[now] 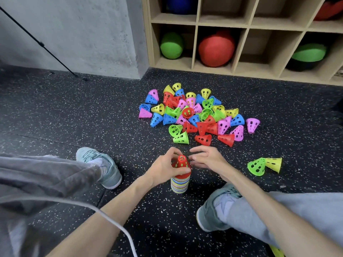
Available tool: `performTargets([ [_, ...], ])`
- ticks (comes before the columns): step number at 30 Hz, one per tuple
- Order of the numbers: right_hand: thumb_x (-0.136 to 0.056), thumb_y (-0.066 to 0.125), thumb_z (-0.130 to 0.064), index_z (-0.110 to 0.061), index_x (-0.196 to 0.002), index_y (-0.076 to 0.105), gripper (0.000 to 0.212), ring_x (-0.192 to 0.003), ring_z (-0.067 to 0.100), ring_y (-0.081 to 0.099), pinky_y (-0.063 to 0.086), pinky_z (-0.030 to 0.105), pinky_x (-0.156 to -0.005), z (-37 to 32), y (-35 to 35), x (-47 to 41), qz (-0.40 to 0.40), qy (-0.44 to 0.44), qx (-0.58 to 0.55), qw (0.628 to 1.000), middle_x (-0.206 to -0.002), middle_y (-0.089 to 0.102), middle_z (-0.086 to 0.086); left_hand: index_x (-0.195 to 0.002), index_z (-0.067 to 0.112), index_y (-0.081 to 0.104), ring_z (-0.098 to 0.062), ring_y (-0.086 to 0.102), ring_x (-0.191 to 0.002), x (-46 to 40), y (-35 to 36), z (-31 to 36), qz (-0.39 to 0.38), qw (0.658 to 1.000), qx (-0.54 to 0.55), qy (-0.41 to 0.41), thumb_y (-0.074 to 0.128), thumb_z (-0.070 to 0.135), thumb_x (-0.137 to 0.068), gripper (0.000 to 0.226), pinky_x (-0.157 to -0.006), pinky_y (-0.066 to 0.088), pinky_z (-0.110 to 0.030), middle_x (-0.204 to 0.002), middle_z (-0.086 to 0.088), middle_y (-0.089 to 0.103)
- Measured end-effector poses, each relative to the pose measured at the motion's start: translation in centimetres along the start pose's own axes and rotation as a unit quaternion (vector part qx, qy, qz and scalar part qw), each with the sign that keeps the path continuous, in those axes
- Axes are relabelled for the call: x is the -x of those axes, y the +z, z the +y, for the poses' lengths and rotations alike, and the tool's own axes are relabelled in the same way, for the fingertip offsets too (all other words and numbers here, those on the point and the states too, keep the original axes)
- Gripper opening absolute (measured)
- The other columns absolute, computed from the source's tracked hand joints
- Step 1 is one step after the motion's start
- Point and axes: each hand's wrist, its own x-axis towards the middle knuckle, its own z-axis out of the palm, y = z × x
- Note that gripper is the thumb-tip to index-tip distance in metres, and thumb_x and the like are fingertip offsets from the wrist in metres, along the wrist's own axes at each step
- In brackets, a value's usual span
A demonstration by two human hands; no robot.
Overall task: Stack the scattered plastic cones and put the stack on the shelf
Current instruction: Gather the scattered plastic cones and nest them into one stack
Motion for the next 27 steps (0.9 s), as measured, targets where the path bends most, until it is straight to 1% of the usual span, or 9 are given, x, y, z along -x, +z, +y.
performTargets([
  [2, -0.097, 0.064, -0.006, -0.014, -0.122, 0.067, 0.026, -0.094, 0.02, 0.077, 0.06, 0.034, -0.09, -0.2, -0.2, -0.4, 0.016, -0.012, 0.007, 1.0, -0.11, 0.076, 0.008, -0.116, 0.038, 0.053, -0.001, 0.066, -0.103, 0.1, -0.3, 0.2, 0.021, 1.0, -0.004, 0.003, 0.059, 0.075, -0.083, 0.051, -0.094, 0.053, -0.031, -0.111, 0.016, 0.071],
  [3, -0.098, 0.063, -0.007, -0.014, -0.123, 0.066, 0.026, -0.093, 0.019, 0.077, 0.061, 0.033, -0.089, -0.3, -0.3, -0.6, 0.022, -0.017, 0.01, 1.0, -0.111, 0.076, 0.007, -0.116, 0.038, 0.053, 0.0, 0.066, -0.104, 0.0, -0.5, 0.2, 0.032, 0.999, -0.004, 0.006, 0.05, 0.077, -0.087, 0.049, -0.096, 0.052, -0.034, -0.111, 0.017, 0.071],
  [7, -0.1, 0.058, -0.008, -0.015, -0.122, 0.066, 0.025, -0.089, 0.021, 0.077, 0.063, 0.031, -0.081, -0.7, -0.7, -1.6, 0.04, -0.015, 0.002, 0.999, -0.108, 0.076, 0.006, -0.12, 0.036, 0.054, -0.005, 0.066, -0.102, -0.8, -1.4, 0.5, 0.08, 0.996, -0.036, 0.012, 0.036, 0.062, -0.103, 0.036, -0.094, 0.052, -0.039, -0.112, 0.016, 0.071],
  [10, -0.099, 0.057, -0.008, -0.015, -0.122, 0.067, 0.025, -0.088, 0.02, 0.077, 0.062, 0.031, -0.08, -0.5, -1.0, -2.6, 0.051, -0.014, 0.008, 0.999, -0.105, 0.077, 0.005, -0.127, 0.027, 0.055, -0.012, 0.062, -0.109, -2.1, -1.8, 0.2, 0.074, 0.991, -0.108, 0.023, 0.036, 0.049, -0.108, 0.035, -0.095, 0.049, -0.038, -0.123, 0.007, 0.069],
  [14, -0.1, 0.055, -0.008, -0.017, -0.12, 0.068, 0.025, -0.086, 0.017, 0.077, 0.062, 0.029, -0.078, 0.5, -1.5, -4.1, 0.079, -0.005, 0.022, 0.997, -0.101, 0.078, 0.002, -0.134, 0.022, 0.052, -0.018, 0.057, -0.121, -4.4, -1.7, -1.4, 0.05, 0.982, -0.178, 0.031, 0.039, 0.046, -0.107, 0.038, -0.104, 0.045, -0.041, -0.132, 0.002, 0.065],
  [17, -0.1, 0.057, -0.011, -0.023, -0.115, 0.069, 0.022, -0.093, 0.013, 0.075, 0.061, 0.029, -0.082, 1.8, -1.9, -5.3, 0.095, 0.0, 0.057, 0.994, -0.101, 0.077, -0.003, -0.143, 0.02, 0.045, -0.023, 0.052, -0.13, -6.5, -1.2, -2.7, 0.031, 0.971, -0.237, 0.007, 0.043, 0.047, -0.106, 0.046, -0.109, 0.042, -0.045, -0.143, -0.004, 0.057],
  [20, -0.099, 0.059, -0.015, -0.03, -0.11, 0.071, 0.022, -0.098, 0.005, 0.069, 0.058, 0.026, -0.085, 3.1, -2.3, -6.6, 0.114, -0.008, 0.112, 0.987, -0.108, 0.073, -0.012, -0.151, 0.018, 0.035, -0.026, 0.043, -0.14, -8.3, -0.4, -4.2, -0.011, 0.958, -0.286, -0.016, 0.048, 0.045, -0.105, 0.055, -0.115, 0.038, -0.047, -0.156, -0.006, 0.043],
  [23, -0.098, 0.058, -0.015, -0.034, -0.112, 0.071, 0.027, -0.098, 0.011, 0.066, 0.05, 0.019, -0.08, 4.1, -2.8, -8.0, 0.14, -0.002, 0.154, 0.978, -0.119, 0.065, -0.014, -0.155, 0.018, 0.028, -0.027, 0.038, -0.145, -10.1, 0.5, -5.7, -0.042, 0.949, -0.313, -0.02, 0.051, 0.043, -0.104, 0.062, -0.117, 0.035, -0.046, -0.162, -0.006, 0.032],
  [27, -0.097, 0.059, -0.011, -0.031, -0.12, 0.069, 0.033, -0.118, 0.009, 0.052, 0.041, 0.032, -0.107, 4.9, -3.4, -10.5, 0.17, -0.007, 0.175, 0.97, -0.119, 0.052, -0.017, -0.158, 0.018, 0.021, -0.028, 0.033, -0.148, -12.9, 1.1, -6.9, -0.055, 0.946, -0.318, -0.01, 0.055, 0.041, -0.102, 0.069, -0.119, 0.033, -0.048, -0.166, -0.008, 0.021],
])
